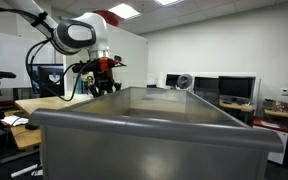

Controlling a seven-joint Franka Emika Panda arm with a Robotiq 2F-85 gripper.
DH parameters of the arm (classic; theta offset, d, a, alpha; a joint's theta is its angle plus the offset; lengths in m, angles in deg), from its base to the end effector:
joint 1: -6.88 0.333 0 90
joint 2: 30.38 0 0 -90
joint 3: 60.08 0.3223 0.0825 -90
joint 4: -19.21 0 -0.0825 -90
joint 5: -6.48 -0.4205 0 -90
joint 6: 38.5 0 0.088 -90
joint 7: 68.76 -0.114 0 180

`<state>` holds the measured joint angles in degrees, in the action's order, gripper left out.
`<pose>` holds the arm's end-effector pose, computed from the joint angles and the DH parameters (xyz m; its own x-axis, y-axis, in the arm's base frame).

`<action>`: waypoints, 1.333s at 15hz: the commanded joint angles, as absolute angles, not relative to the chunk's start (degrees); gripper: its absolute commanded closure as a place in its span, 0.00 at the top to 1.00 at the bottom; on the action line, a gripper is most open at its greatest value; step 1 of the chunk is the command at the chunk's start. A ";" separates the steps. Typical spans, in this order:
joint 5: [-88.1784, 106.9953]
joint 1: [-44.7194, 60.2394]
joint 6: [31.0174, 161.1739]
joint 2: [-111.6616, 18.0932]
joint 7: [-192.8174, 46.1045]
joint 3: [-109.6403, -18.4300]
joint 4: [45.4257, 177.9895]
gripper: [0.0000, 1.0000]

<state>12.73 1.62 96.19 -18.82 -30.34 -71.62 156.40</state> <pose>0.4888 -0.1499 0.3866 0.8946 0.4377 0.0899 0.4247 -0.8955 0.1330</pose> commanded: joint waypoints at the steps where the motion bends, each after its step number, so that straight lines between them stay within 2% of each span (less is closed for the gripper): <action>1: 14.28 0.91 91.27 -18.78 -33.85 -70.83 154.74 0.15; 7: 7.33 1.45 83.45 -18.97 -31.65 -72.70 153.08 0.15; 15: 3.03 1.00 96.60 -20.22 -33.22 -73.74 156.86 0.15; 19: 6.56 0.41 97.91 -21.17 -34.48 -73.27 157.08 0.15; 20: 7.26 0.34 97.53 -21.21 -34.52 -73.22 157.02 0.54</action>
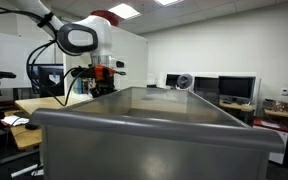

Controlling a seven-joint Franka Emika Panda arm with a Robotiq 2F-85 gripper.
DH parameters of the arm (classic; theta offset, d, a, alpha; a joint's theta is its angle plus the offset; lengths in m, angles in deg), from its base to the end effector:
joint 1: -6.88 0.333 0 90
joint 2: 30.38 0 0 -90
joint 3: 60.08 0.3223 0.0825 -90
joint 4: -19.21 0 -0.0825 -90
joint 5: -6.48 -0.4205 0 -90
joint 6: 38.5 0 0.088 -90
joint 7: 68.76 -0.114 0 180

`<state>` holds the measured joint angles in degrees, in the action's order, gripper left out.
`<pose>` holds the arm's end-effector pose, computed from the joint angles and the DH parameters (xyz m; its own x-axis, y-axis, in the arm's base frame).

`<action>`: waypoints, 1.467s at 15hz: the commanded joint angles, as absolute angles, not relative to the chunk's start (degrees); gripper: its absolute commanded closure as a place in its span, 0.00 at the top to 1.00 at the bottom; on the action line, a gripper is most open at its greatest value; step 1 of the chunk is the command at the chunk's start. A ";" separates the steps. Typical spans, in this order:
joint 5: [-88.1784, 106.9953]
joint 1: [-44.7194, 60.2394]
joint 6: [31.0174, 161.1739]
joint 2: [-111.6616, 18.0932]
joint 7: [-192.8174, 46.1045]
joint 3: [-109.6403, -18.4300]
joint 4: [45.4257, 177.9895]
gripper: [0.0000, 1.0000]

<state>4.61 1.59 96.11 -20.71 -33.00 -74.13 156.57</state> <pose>0.4831 -0.1686 0.3677 0.9562 0.2614 0.1315 0.2620 -0.9650 0.0128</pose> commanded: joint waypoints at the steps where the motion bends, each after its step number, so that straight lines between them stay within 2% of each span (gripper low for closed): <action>1: 7.69 0.32 96.87 -21.24 -34.52 -73.21 156.76 0.65; 9: 6.11 0.00 91.98 -18.18 -32.02 -74.34 154.24 0.98; 22: 1.26 -2.07 89.10 -21.23 -33.33 -76.88 152.89 1.00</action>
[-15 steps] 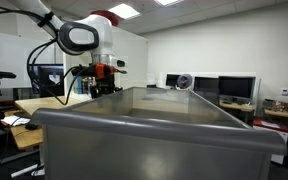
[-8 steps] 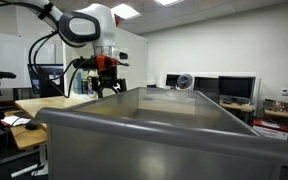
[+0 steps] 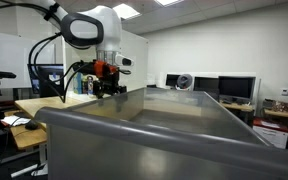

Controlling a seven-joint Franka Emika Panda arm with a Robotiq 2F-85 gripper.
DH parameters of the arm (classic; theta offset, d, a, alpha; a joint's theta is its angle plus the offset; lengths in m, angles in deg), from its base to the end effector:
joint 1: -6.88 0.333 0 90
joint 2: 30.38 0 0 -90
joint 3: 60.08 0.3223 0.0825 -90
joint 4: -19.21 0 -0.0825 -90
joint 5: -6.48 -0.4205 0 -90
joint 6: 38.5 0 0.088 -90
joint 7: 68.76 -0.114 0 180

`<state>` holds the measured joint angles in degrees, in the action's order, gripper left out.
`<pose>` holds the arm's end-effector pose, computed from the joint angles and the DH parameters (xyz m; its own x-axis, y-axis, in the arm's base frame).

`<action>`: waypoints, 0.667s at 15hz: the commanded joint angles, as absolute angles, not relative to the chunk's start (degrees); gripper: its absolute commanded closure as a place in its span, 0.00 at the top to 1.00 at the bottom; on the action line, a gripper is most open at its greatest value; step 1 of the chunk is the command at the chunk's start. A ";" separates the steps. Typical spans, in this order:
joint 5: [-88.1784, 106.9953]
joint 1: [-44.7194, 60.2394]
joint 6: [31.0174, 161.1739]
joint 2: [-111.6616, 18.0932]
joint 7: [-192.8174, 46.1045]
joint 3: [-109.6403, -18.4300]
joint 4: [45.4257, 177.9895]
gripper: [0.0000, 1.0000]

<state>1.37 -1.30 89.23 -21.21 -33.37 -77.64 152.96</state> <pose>0.4676 -0.2223 0.3810 0.9880 0.1132 0.1050 0.1213 -0.9899 -0.0736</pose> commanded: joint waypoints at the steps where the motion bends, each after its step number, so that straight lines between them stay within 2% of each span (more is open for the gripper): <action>1: 1.26 -2.05 89.11 -21.23 -33.33 -76.80 152.88 1.00; 10: 12.20 -2.29 93.71 -13.95 -36.73 -73.89 161.66 1.00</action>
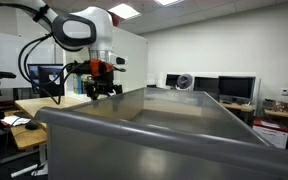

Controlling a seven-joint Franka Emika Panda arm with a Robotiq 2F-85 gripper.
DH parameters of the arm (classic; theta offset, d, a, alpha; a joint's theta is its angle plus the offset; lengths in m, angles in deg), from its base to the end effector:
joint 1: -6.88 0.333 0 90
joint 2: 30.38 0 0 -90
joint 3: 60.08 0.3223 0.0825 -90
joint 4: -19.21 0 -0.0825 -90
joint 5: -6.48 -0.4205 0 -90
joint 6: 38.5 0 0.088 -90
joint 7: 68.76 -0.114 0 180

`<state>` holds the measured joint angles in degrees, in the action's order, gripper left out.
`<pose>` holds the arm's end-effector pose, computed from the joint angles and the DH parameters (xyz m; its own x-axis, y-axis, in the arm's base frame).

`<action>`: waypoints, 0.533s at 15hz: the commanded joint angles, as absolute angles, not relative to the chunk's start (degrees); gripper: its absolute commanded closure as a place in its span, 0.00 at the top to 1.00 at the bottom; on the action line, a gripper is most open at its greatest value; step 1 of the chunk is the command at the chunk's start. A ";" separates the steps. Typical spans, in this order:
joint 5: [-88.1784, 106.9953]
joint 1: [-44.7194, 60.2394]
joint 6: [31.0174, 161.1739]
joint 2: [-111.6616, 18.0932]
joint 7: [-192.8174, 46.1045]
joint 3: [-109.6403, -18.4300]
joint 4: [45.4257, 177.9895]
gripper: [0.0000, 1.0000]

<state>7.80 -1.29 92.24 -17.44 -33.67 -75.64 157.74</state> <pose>0.4544 -0.1999 0.3782 0.9724 0.2147 0.0913 0.2144 -0.9767 0.0134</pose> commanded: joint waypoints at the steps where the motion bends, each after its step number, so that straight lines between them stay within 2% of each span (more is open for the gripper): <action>1: 13.01 -2.14 93.43 -13.67 -37.30 -73.76 162.01 1.00; 8: 11.17 -0.48 94.38 -12.75 -34.71 -74.34 163.86 1.00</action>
